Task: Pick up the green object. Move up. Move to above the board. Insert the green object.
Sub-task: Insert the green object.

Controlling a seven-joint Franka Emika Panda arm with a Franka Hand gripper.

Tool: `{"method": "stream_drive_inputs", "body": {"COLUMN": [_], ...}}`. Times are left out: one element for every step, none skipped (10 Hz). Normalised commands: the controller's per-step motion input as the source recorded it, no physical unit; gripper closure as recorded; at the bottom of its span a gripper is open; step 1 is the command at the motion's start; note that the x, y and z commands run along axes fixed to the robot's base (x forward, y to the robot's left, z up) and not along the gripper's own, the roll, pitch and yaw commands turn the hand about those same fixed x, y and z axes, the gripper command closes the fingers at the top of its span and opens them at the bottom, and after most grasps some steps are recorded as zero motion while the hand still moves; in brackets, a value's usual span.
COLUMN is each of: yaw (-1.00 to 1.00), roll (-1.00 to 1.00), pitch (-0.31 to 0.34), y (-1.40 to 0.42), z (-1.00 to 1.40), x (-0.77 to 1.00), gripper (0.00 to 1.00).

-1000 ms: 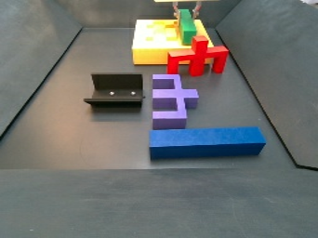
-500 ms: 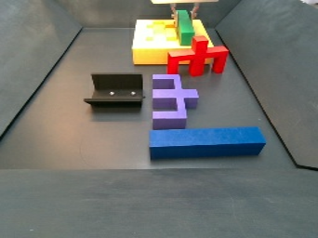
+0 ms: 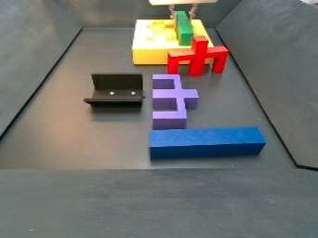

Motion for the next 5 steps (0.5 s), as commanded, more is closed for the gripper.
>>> {"method": "stream_drive_inputs", "body": {"yaw": [0.0, 0.0, 0.0, 0.0, 0.0], "roll": [0.09, 0.04, 0.0, 0.0, 0.0], "pitch": [0.0, -0.014, 0.0, 0.0, 0.0], "y": [-0.11, -0.08, 0.0, 0.0, 0.0], "z": [-0.36, -0.31, -0.34, -0.19, 0.0], "x": [0.01, -0.03, 0.0, 0.0, 0.0], "gripper": [1.0, 1.0, 1.0, 1.0, 1.0]}}
